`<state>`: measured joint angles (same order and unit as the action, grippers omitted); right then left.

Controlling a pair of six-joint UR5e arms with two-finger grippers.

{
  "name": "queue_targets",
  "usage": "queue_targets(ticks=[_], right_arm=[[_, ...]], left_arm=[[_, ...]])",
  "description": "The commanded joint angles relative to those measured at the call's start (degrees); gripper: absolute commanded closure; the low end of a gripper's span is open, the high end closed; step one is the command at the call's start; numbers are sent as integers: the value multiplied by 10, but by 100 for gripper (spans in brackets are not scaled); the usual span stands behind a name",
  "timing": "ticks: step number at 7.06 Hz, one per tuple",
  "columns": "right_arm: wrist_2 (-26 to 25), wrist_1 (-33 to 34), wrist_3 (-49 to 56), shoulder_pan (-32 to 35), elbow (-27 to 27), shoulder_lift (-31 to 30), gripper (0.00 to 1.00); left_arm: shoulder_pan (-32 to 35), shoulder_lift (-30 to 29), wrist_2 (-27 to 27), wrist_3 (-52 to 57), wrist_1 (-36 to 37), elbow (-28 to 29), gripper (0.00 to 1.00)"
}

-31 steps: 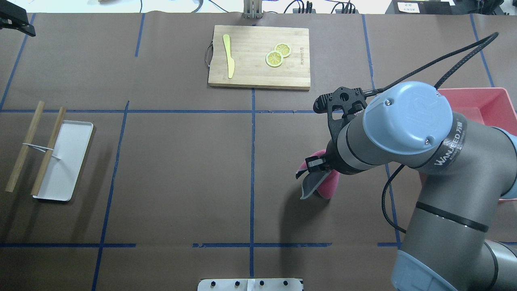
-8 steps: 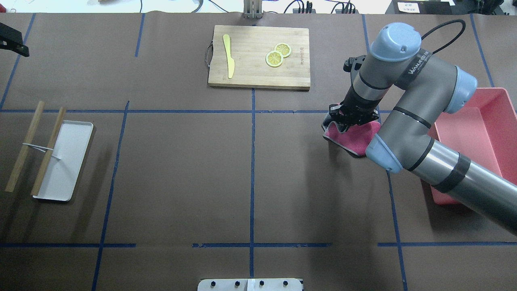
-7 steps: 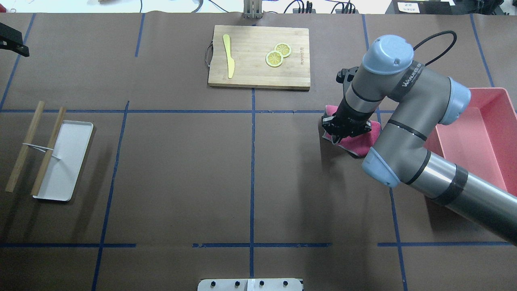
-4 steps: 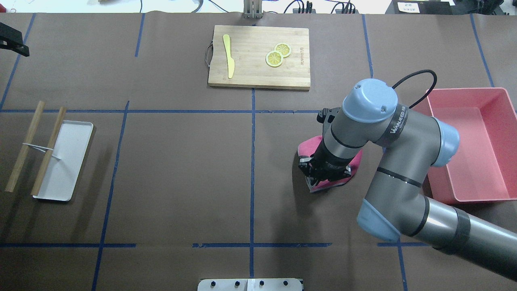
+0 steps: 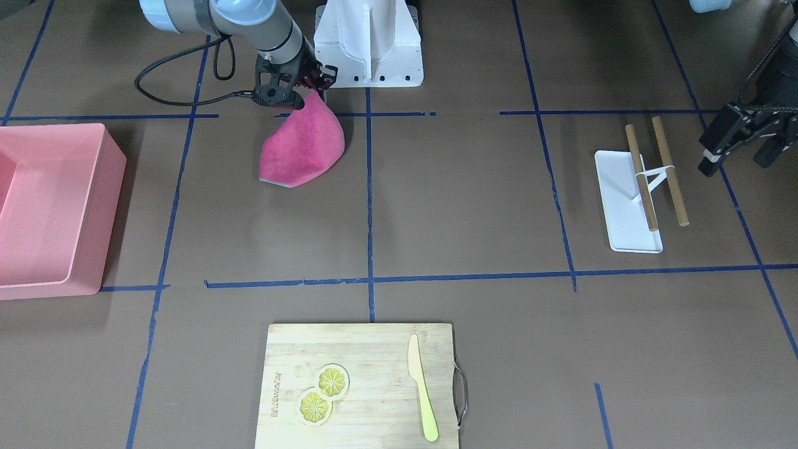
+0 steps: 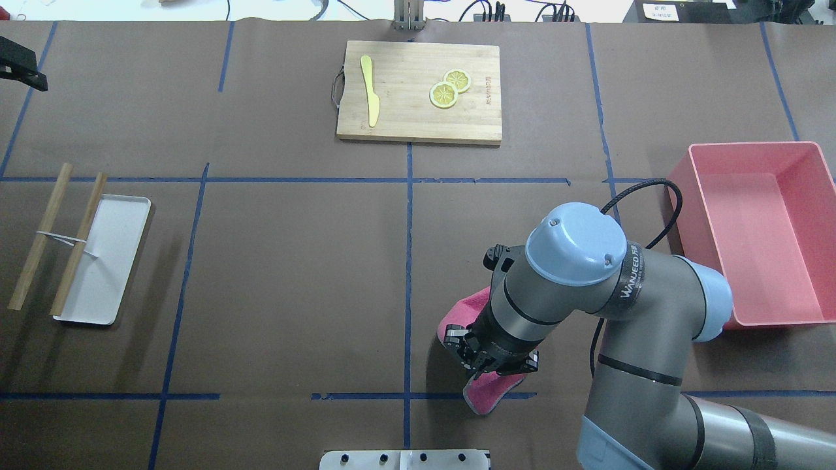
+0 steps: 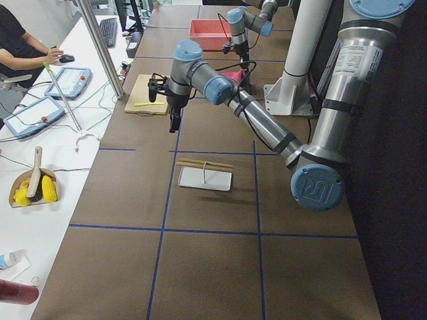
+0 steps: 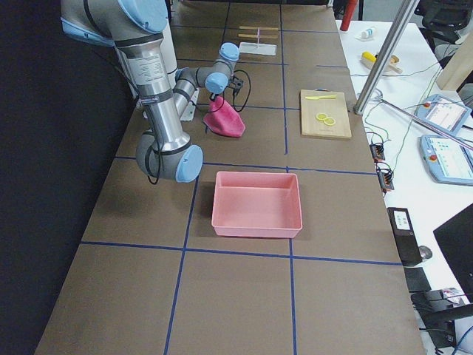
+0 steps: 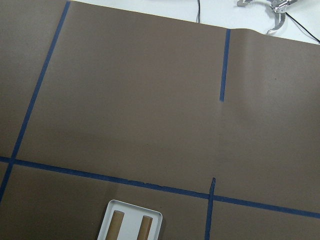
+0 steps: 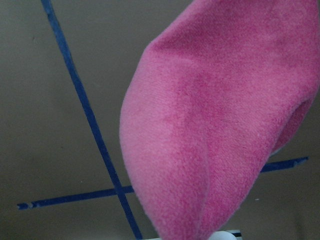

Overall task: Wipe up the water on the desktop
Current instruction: 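Wipe the towel back and forth across the table with the right gripper, then lift the towel and drop it into the pink bin with the right gripper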

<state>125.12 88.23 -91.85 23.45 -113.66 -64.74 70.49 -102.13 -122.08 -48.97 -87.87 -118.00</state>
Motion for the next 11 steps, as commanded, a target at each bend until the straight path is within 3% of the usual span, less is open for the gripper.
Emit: queue_targets(ticks=[1,7,9,11], right_arm=[[-12,-4,23,52,32,1,100],[-13,-5,237,260,213,12,100],[-14,-6,250,308,235,18,100],[10,2,240,314,223,48,100]], left_arm=[[0,-1,0,-1,1,0,0],[-1,-2,-1,-3,4,-5,0],[-1,-4,-1,-3,5,-5,0],[-1,-4,-1,-3,5,-2,0]])
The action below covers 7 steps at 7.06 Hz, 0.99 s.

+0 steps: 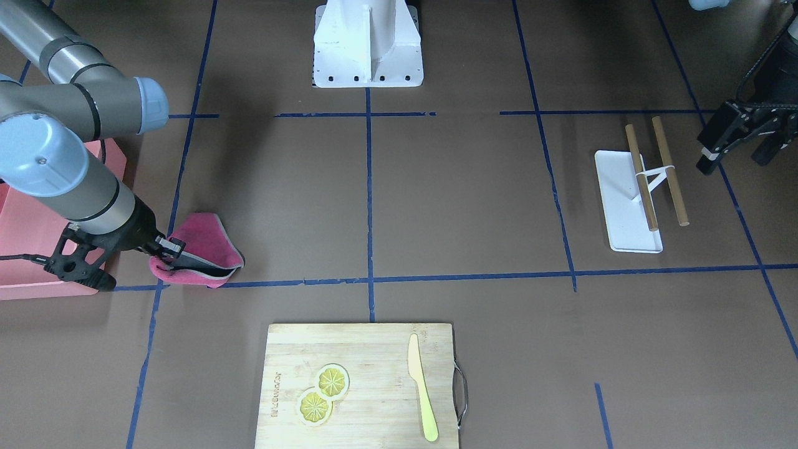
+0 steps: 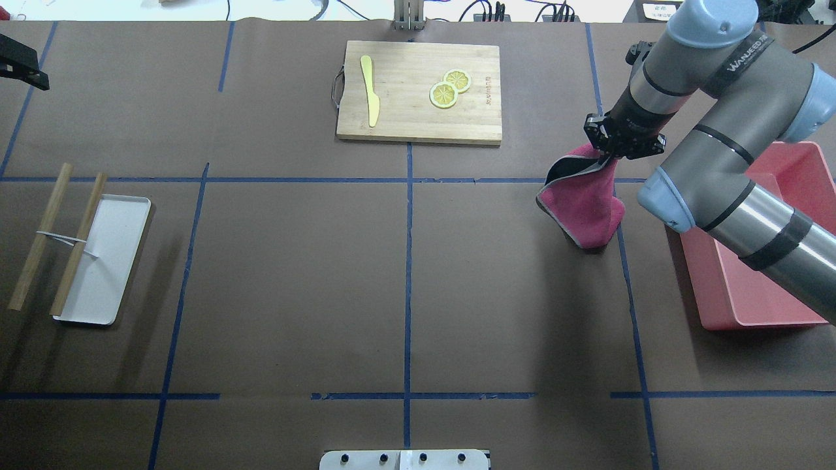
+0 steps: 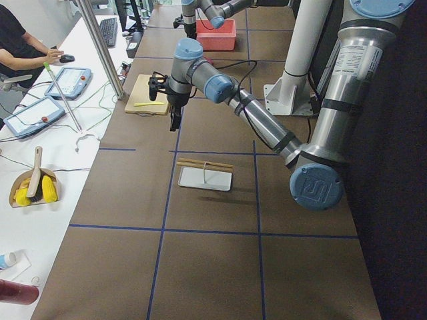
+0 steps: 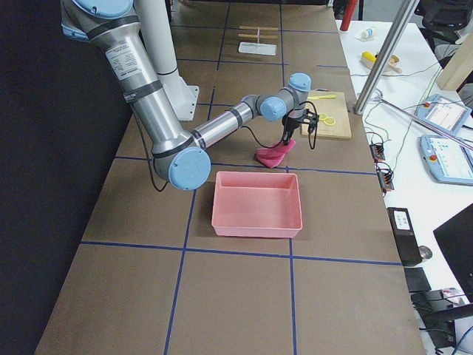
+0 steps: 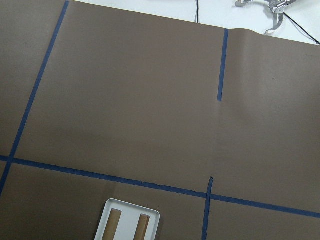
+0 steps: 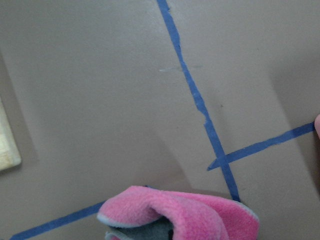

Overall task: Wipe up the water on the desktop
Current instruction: 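Lift the towel and drop it into the pink bin with the right gripper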

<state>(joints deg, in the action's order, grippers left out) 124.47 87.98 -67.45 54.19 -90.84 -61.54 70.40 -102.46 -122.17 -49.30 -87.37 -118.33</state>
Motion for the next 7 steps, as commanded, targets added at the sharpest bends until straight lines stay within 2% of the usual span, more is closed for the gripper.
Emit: queue_targets(ticks=[1,2,4,5,6,7], right_arm=[[34,8,-4,25,-47,9,100],[34,31,-4,35,-115,-6,100],[11,169,13,47,-223,1,100],[-32,204,61,49,-246,-4,100],[-72,285,164,58,-266,-4,100],[-84,367,271,96,-291,2,100]], left_arm=[[0,1,0,0,0,1,0],[0,2,0,3,-1,3,0],[2,6,2,6,1,3,0],[3,29,7,60,2,0,0],[26,42,9,150,17,5,0],[46,45,9,209,45,5,0]])
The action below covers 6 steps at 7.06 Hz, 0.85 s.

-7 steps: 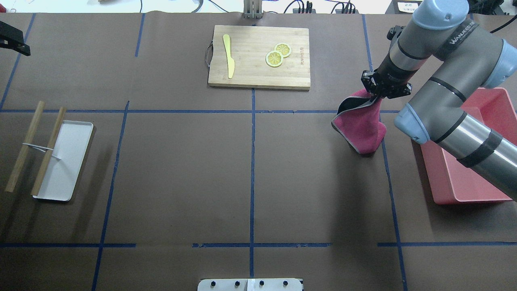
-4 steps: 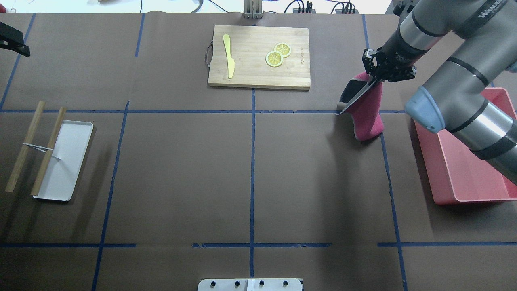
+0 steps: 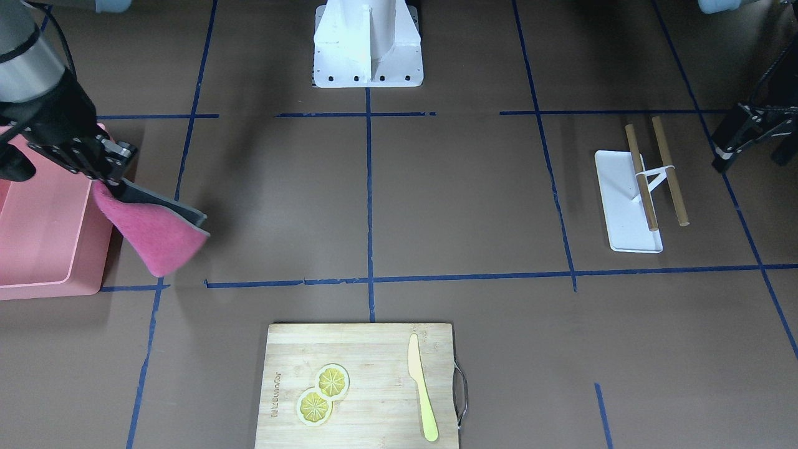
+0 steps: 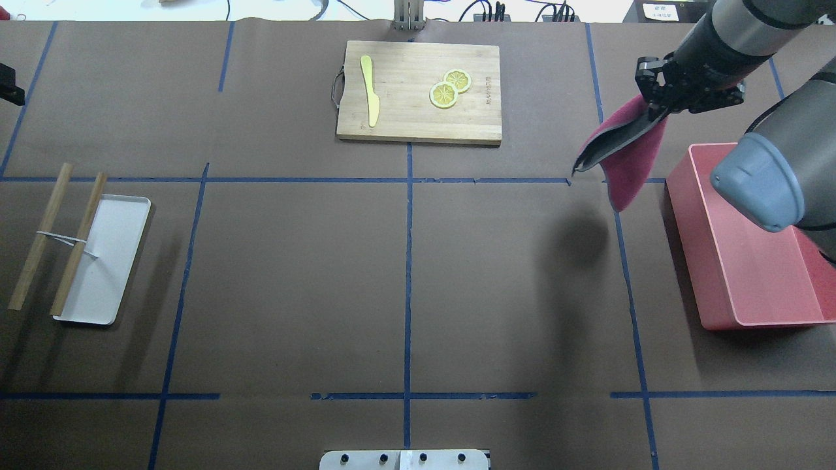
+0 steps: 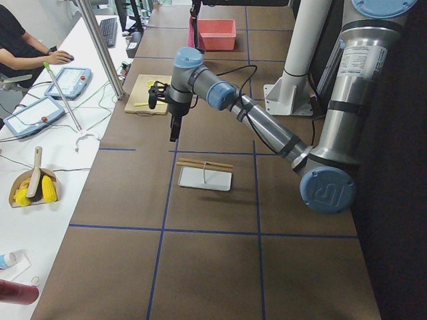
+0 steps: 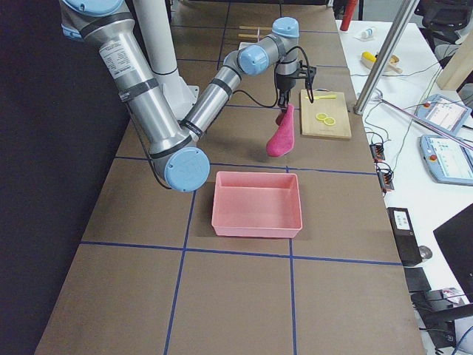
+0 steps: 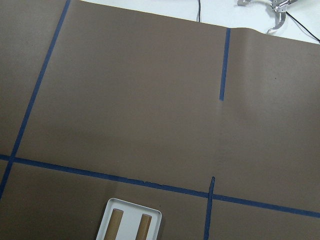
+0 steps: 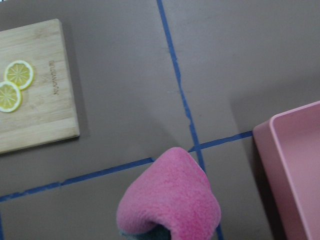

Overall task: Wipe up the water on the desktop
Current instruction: 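Lift the towel and drop it into the pink bin with the right gripper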

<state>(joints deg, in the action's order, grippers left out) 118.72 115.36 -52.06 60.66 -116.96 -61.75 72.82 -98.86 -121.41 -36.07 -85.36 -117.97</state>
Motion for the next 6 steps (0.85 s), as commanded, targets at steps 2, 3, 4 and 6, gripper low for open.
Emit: queue_targets(ticks=[2,3,4,6], right_arm=[[5,178,270,132,-55,-5,100],[25,217,357,176,-55,-15,100],[27,223,429,194,-55,-53,100],[72,193,462,195,-55,-121,99]], left_arm=[[36,15,-1,138,47,27,0],[50,18,-3,165,47,41,0],[60,18,-6,174,48,68,0],[75,19,-42,214,42,117,0]])
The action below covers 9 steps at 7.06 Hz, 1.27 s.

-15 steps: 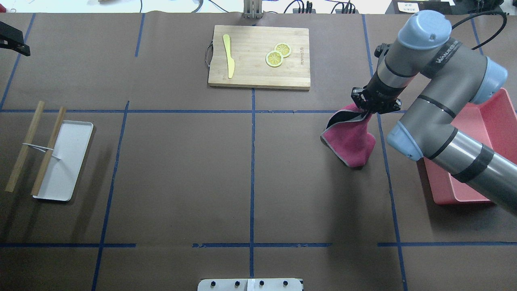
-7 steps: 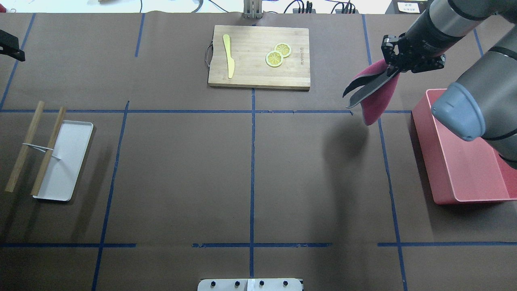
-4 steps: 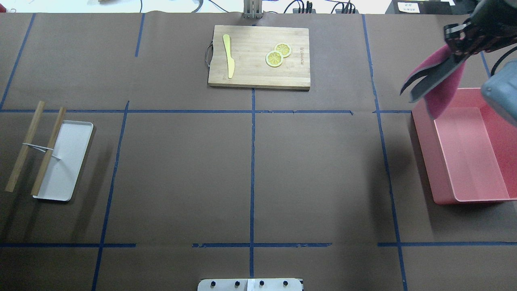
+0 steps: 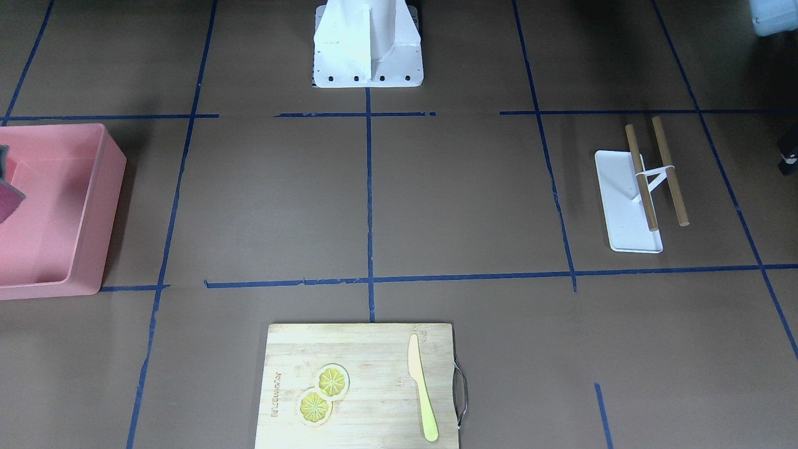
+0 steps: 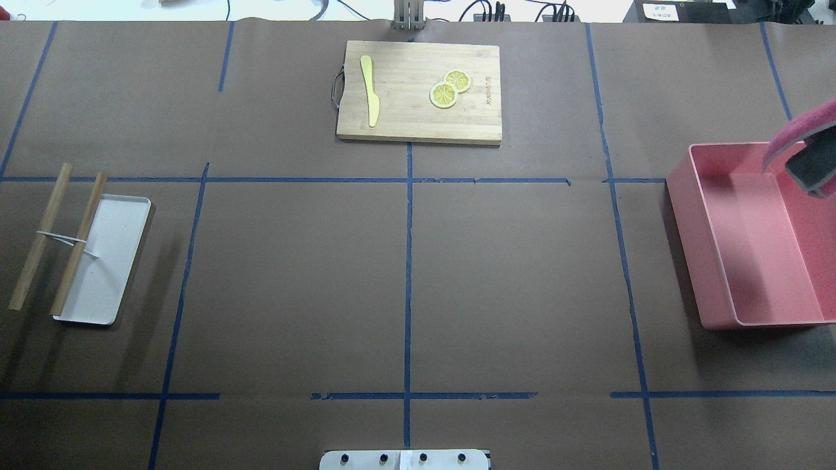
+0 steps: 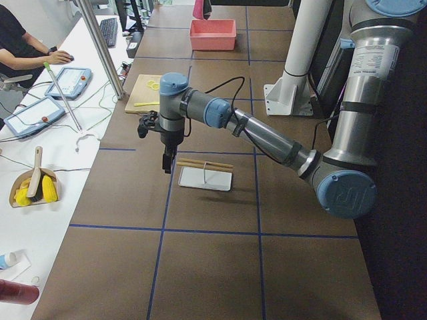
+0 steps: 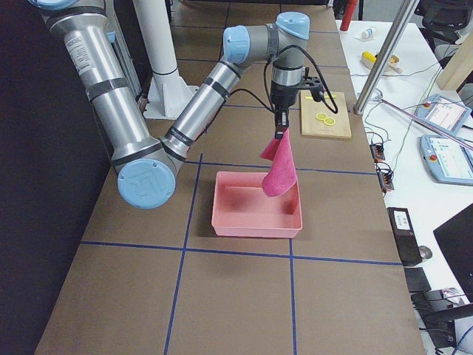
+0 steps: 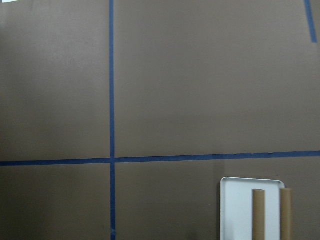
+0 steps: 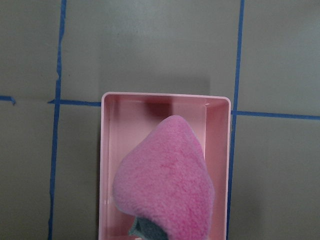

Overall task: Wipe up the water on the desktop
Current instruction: 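Lift the towel and drop it into the pink bin with the right gripper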

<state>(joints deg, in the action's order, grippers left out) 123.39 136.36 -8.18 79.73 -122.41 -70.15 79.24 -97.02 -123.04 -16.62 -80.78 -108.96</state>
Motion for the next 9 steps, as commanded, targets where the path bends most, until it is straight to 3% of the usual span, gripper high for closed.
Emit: queue_targets(ticks=[1,3,4,5,6,9], right_arm=[[42,-31,19,4,0,-52,98],[55,-45,22,-10,4,-88,96],[56,-64,22,-24,15,-94,89],[55,-72,27,-26,19,-94,39],[55,-72,30,-26,16,-95,0],[56,-75,30,-26,23,-97,0]], left_arm=[[18,3,-39,40,-6,37,0],[20,8,-40,41,-7,39,0],[20,8,-40,41,-6,39,0],[21,8,-41,41,-6,39,0],[21,8,-41,40,-6,39,0],[21,7,-41,40,-6,39,0]])
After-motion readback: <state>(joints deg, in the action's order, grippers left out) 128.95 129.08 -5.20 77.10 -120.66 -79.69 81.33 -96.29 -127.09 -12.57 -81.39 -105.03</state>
